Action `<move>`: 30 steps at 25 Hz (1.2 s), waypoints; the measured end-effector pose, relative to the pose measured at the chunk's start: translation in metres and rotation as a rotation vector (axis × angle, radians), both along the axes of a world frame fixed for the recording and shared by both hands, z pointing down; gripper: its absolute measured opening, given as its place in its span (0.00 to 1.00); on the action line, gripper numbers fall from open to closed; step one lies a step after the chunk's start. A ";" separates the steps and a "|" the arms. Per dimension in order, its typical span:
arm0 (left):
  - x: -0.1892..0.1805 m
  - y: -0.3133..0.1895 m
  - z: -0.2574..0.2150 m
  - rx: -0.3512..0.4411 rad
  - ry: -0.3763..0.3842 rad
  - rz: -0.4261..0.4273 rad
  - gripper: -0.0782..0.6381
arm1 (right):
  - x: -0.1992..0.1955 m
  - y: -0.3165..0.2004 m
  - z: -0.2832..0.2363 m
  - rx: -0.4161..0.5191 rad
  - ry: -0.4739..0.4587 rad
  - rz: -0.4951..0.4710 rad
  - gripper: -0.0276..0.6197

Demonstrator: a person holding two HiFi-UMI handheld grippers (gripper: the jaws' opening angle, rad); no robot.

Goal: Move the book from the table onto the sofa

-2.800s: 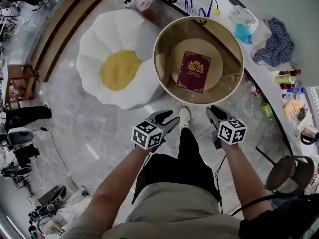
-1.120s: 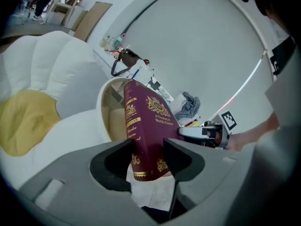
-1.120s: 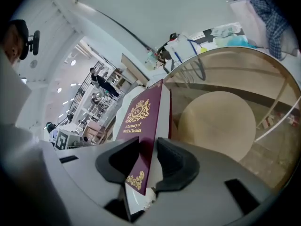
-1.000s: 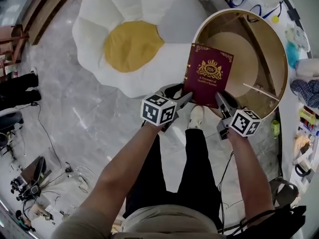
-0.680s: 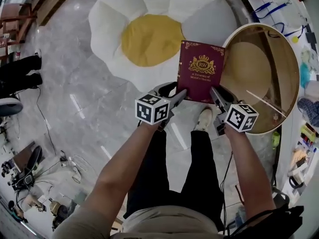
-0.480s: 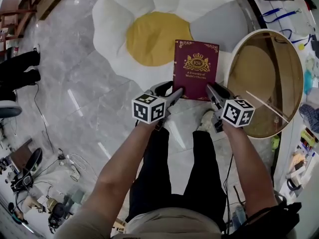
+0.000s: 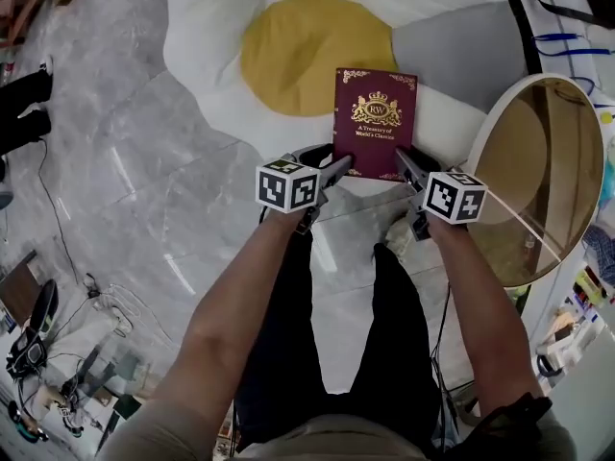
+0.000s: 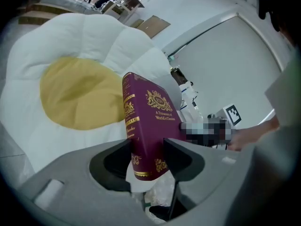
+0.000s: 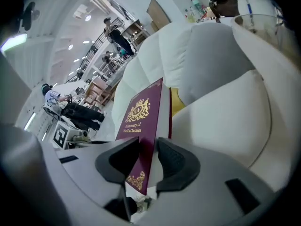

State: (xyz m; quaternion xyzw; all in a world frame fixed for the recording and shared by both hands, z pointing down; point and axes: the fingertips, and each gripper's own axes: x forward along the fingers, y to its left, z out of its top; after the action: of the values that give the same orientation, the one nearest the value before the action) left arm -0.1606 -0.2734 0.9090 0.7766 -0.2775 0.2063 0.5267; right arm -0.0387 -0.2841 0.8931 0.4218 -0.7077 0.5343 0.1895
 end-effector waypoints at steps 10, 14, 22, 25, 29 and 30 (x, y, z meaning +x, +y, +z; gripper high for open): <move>0.006 0.010 0.079 -0.050 0.034 0.019 0.40 | 0.003 0.007 0.064 -0.056 0.091 -0.036 0.29; 0.001 0.008 0.080 -0.043 0.000 0.025 0.40 | 0.006 0.011 0.057 -0.058 0.106 -0.018 0.31; -0.012 0.024 0.008 -0.012 -0.035 0.075 0.40 | 0.009 0.034 -0.013 -0.012 0.146 -0.059 0.21; -0.010 0.035 -0.040 0.015 -0.013 0.094 0.40 | 0.006 0.048 -0.055 0.016 0.138 -0.090 0.09; 0.002 0.058 -0.120 0.060 0.045 0.125 0.31 | -0.002 0.076 -0.124 0.066 0.120 -0.178 0.07; 0.004 0.065 -0.142 0.075 0.049 0.130 0.25 | -0.004 0.085 -0.143 0.077 0.117 -0.199 0.06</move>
State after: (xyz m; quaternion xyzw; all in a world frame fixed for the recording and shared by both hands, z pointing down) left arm -0.1569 -0.2085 0.7673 0.8168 -0.2210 0.2106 0.4894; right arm -0.0425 -0.1992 0.7504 0.3868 -0.7536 0.4599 0.2663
